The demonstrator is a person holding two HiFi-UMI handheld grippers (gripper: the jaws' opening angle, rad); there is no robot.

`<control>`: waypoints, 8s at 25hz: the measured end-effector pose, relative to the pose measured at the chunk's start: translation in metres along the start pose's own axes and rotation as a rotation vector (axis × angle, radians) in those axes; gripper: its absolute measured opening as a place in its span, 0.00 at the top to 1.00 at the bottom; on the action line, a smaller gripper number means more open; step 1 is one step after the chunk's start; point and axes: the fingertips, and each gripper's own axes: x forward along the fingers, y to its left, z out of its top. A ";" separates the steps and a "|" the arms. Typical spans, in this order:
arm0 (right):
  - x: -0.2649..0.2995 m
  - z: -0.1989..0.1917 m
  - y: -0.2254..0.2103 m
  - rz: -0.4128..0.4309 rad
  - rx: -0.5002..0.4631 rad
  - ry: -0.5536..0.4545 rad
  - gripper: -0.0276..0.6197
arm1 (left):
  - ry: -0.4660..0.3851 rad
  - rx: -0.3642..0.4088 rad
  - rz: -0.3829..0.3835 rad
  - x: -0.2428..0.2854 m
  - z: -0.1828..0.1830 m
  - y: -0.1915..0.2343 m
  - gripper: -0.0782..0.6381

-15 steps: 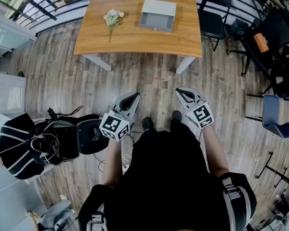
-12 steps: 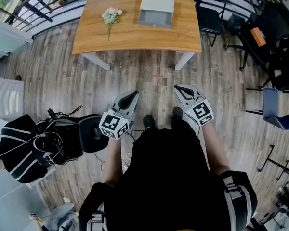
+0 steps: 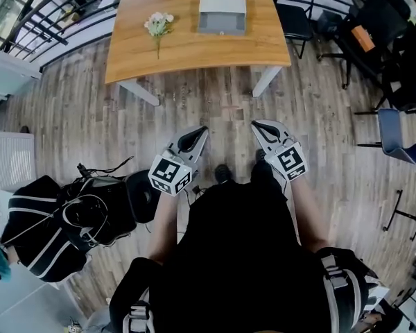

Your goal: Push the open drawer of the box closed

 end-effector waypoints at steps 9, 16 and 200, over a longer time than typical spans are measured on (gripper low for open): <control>0.010 0.005 0.017 -0.059 0.045 -0.004 0.93 | -0.021 -0.064 -0.050 -0.026 -0.005 0.005 0.86; 0.026 -0.003 0.005 -0.080 0.070 0.015 0.93 | 0.007 -0.075 -0.071 -0.012 -0.010 0.023 0.86; 0.388 0.013 -0.528 -0.080 0.199 0.125 0.93 | 0.424 -0.738 -0.001 0.565 -0.098 0.486 0.78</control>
